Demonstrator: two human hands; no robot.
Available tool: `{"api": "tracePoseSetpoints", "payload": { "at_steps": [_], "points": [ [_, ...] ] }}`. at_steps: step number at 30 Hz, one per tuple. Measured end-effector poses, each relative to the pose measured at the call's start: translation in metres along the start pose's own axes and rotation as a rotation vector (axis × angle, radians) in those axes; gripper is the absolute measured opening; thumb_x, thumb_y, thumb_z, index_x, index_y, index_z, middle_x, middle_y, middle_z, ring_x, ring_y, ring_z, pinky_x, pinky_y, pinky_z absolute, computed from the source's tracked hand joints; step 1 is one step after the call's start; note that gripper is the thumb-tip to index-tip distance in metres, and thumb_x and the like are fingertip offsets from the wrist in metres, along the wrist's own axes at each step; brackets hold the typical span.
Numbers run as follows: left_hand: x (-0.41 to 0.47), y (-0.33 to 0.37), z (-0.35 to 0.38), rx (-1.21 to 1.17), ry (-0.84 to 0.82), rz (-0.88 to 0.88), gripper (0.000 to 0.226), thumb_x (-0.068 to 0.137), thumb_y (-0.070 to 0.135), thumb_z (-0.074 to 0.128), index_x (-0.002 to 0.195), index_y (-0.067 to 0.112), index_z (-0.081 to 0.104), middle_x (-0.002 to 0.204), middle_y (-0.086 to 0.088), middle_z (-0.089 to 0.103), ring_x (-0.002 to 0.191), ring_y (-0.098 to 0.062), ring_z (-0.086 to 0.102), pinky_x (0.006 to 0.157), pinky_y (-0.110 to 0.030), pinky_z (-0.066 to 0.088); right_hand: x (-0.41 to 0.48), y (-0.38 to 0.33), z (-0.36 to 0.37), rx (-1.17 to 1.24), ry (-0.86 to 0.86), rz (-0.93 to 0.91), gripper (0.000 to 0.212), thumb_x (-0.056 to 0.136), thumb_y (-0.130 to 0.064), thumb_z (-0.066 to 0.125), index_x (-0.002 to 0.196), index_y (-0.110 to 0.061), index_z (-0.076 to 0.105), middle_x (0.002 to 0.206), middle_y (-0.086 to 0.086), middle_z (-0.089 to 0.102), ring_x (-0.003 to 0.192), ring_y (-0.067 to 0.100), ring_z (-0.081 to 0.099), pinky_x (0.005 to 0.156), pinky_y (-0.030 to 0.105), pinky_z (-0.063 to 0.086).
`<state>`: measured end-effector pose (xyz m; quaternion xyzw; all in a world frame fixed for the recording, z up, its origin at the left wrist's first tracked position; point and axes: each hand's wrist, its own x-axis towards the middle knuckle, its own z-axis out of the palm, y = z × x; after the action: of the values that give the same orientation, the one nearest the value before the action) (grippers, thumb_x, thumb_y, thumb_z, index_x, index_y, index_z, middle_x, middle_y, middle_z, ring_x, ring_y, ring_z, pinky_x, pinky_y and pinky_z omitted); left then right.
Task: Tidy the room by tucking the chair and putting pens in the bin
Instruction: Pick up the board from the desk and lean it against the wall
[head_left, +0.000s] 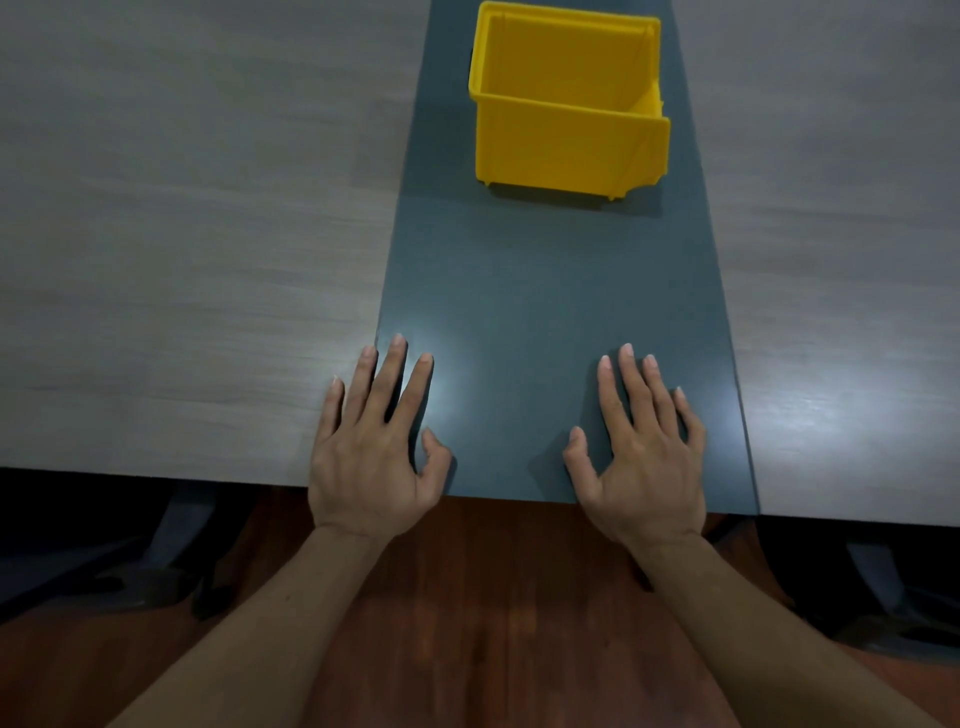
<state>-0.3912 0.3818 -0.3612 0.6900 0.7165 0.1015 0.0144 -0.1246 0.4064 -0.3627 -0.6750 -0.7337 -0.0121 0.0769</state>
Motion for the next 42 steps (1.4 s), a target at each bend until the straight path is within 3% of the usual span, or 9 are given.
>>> {"api": "tracePoseSetpoints", "payload": {
  "at_steps": [26,42],
  "points": [
    [0.008,0.001,0.004,0.021,-0.006,0.003,0.077,0.1,0.046,0.04,0.171,0.034,0.015,0.181,0.005,0.007,0.168,-0.02,0.006,0.133,-0.052,0.017,0.011,0.004,-0.003,-0.001,-0.016,0.001,0.078,0.101,-0.058,0.039,0.169,-0.025,0.019,0.178,-0.004,0.011,0.165,0.016,0.006,0.129,0.049,0.02],
    [0.023,0.01,-0.024,-0.039,-0.251,-0.058,0.073,0.109,0.047,0.035,0.171,0.038,-0.002,0.181,0.01,-0.008,0.168,-0.018,-0.007,0.135,-0.052,0.012,0.024,0.003,-0.027,0.061,-0.249,0.01,0.082,0.105,-0.061,0.034,0.17,-0.025,0.0,0.178,-0.006,-0.01,0.165,0.021,-0.008,0.13,0.054,0.014]
  ]
}}
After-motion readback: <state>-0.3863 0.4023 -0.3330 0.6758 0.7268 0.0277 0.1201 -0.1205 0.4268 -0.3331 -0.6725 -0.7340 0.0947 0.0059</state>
